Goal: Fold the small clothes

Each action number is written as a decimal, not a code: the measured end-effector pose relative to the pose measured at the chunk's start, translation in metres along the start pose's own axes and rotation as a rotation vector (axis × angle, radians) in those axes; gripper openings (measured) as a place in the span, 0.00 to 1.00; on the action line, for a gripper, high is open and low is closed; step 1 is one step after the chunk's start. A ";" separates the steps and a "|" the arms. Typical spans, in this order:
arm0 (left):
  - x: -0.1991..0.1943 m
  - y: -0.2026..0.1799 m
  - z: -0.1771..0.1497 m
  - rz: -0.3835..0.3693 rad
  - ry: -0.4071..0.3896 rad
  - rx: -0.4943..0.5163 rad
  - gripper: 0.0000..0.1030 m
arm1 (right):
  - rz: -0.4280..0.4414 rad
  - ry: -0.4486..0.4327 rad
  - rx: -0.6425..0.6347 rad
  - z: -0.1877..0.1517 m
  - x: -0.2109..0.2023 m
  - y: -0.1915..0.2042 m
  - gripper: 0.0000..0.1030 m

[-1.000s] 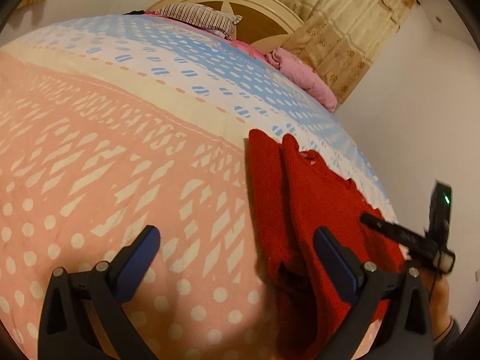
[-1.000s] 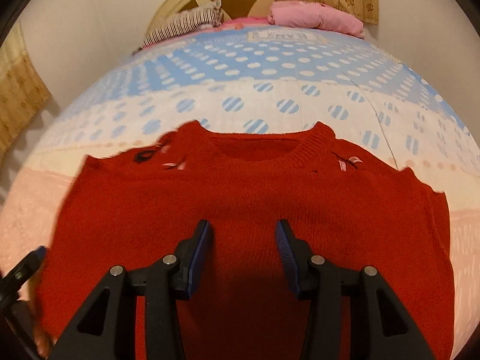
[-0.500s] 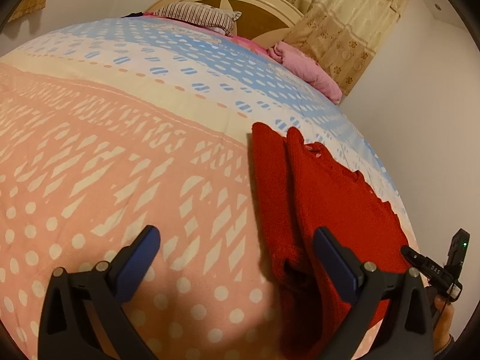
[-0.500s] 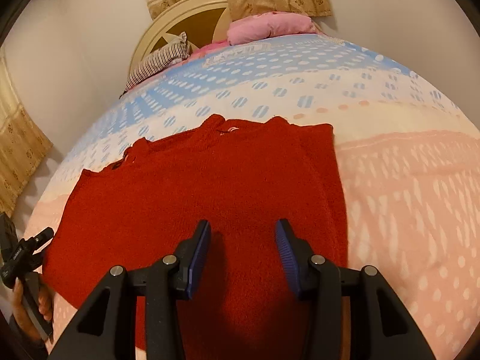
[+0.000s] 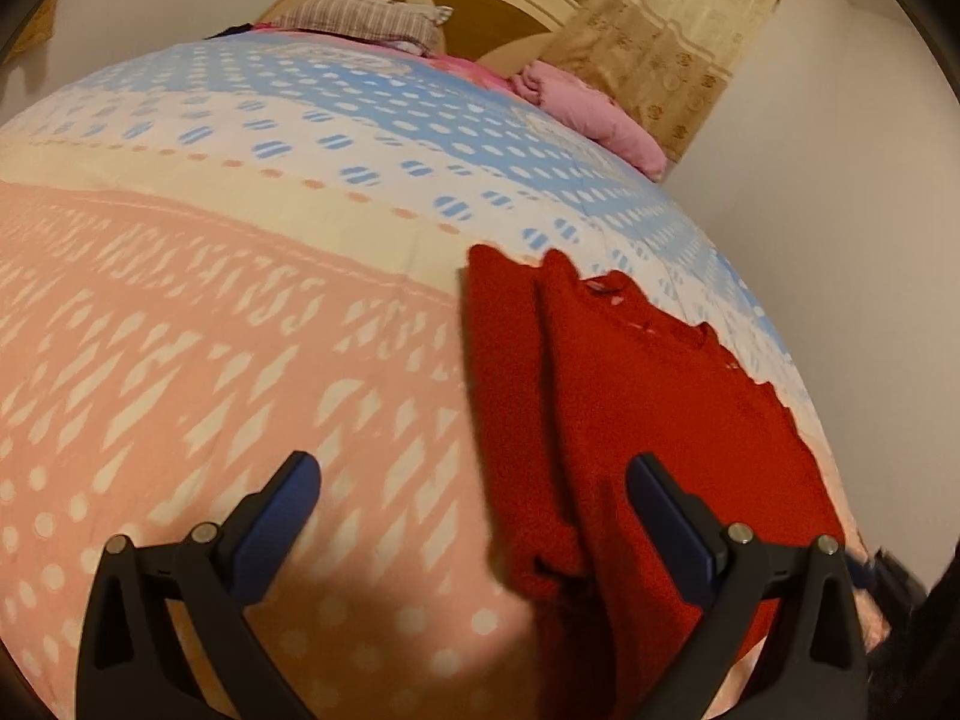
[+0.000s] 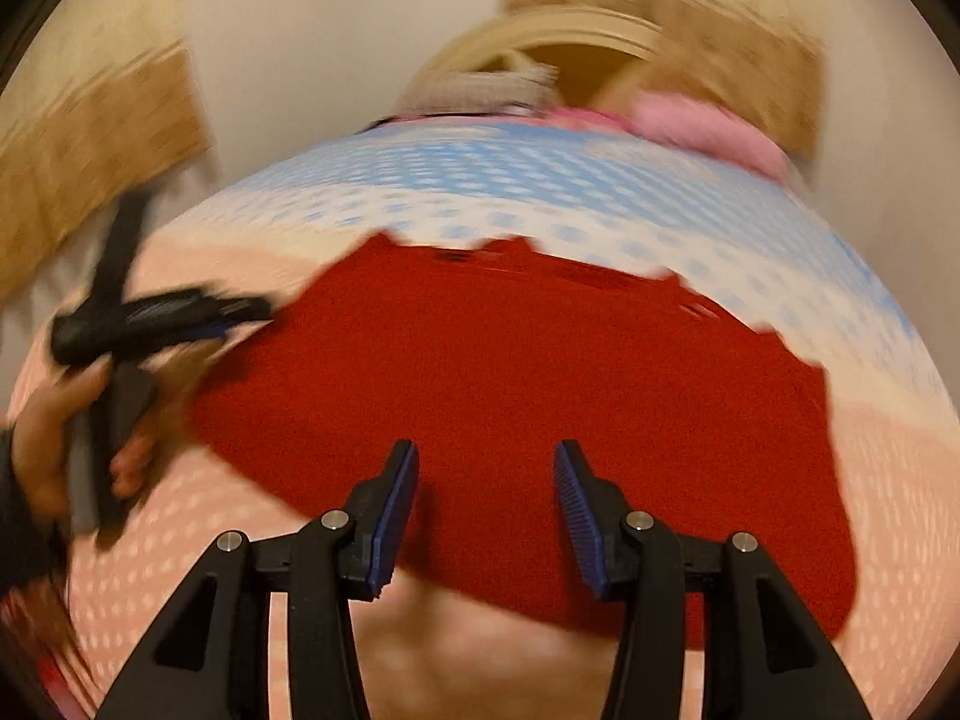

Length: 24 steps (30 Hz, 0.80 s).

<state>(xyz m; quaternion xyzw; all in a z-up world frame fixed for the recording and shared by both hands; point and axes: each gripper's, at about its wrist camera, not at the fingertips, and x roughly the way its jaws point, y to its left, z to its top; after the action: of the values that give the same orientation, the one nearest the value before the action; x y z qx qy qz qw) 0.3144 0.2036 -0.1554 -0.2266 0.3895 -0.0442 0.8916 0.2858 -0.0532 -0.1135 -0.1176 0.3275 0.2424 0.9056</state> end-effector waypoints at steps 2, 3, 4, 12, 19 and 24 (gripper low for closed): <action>0.006 -0.001 0.004 -0.024 0.011 -0.010 1.00 | 0.010 -0.009 -0.071 -0.002 0.003 0.027 0.49; 0.008 -0.001 0.006 -0.033 0.016 -0.013 1.00 | 0.009 -0.009 -0.100 -0.004 0.005 0.038 0.52; 0.012 -0.001 0.009 -0.047 0.027 -0.012 1.00 | 0.012 -0.005 -0.126 -0.005 0.009 0.050 0.52; 0.031 -0.001 0.029 -0.128 0.037 0.025 0.99 | -0.068 -0.007 -0.299 -0.016 0.026 0.108 0.53; 0.036 -0.009 0.030 -0.213 0.045 0.055 0.73 | -0.197 0.020 -0.385 -0.014 0.045 0.129 0.53; 0.041 -0.006 0.032 -0.226 0.063 0.029 0.70 | -0.241 0.014 -0.428 -0.014 0.049 0.137 0.53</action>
<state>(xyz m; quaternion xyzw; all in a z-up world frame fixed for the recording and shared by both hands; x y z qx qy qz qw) 0.3660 0.1994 -0.1611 -0.2546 0.3886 -0.1574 0.8714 0.2399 0.0767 -0.1630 -0.3465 0.2586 0.1956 0.8802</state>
